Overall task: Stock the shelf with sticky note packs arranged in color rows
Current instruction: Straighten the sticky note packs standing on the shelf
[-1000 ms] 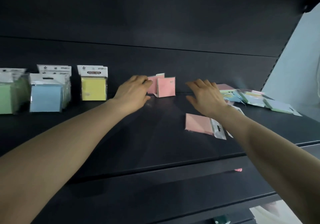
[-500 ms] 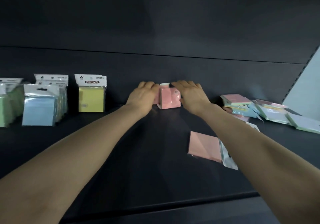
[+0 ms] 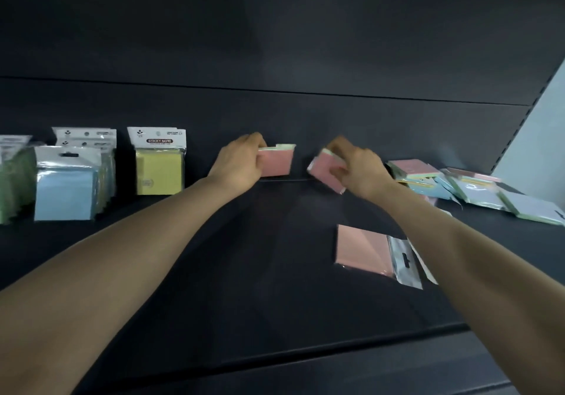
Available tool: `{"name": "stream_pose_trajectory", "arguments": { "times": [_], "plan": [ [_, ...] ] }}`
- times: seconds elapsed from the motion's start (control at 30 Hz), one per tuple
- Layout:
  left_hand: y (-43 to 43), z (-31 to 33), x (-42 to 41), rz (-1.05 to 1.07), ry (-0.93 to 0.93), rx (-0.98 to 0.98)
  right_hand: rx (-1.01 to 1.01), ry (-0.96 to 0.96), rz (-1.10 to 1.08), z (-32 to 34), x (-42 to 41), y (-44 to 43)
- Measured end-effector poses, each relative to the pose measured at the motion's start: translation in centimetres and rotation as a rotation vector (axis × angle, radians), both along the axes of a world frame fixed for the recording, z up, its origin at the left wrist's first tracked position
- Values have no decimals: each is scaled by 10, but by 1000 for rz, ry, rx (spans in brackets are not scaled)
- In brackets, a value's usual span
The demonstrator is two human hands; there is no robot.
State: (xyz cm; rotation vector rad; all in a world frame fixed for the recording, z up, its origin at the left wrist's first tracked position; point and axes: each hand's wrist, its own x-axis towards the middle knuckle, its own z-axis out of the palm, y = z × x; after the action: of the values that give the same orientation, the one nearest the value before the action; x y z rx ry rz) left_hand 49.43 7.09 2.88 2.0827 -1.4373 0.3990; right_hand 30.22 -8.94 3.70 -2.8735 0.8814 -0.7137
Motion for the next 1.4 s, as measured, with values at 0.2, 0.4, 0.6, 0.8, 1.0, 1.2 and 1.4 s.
{"name": "stream_pose_trajectory", "arguments": {
  "times": [0.2, 0.4, 0.6, 0.8, 1.0, 1.2, 1.4],
  "plan": [
    [38, 9, -18, 29, 68, -2, 319, -90, 10, 11, -14, 3],
    [72, 4, -33, 139, 181, 83, 363, -73, -21, 20, -23, 0],
    [109, 5, -61, 137, -2, 255, 358, 142, 138, 18, -24, 15],
    [149, 10, -74, 195, -41, 316, 292, -57, 208, 22, -12, 52],
    [188, 19, -62, 273, 63, 100, 239, -158, 283, 34, 14, 102],
    [263, 22, -39, 321, 195, -96, 275, -313, 311, 34, 57, 176],
    [360, 18, 8, 318, 175, -10, 345, -354, 339, 26, 103, 266]
  ]
}}
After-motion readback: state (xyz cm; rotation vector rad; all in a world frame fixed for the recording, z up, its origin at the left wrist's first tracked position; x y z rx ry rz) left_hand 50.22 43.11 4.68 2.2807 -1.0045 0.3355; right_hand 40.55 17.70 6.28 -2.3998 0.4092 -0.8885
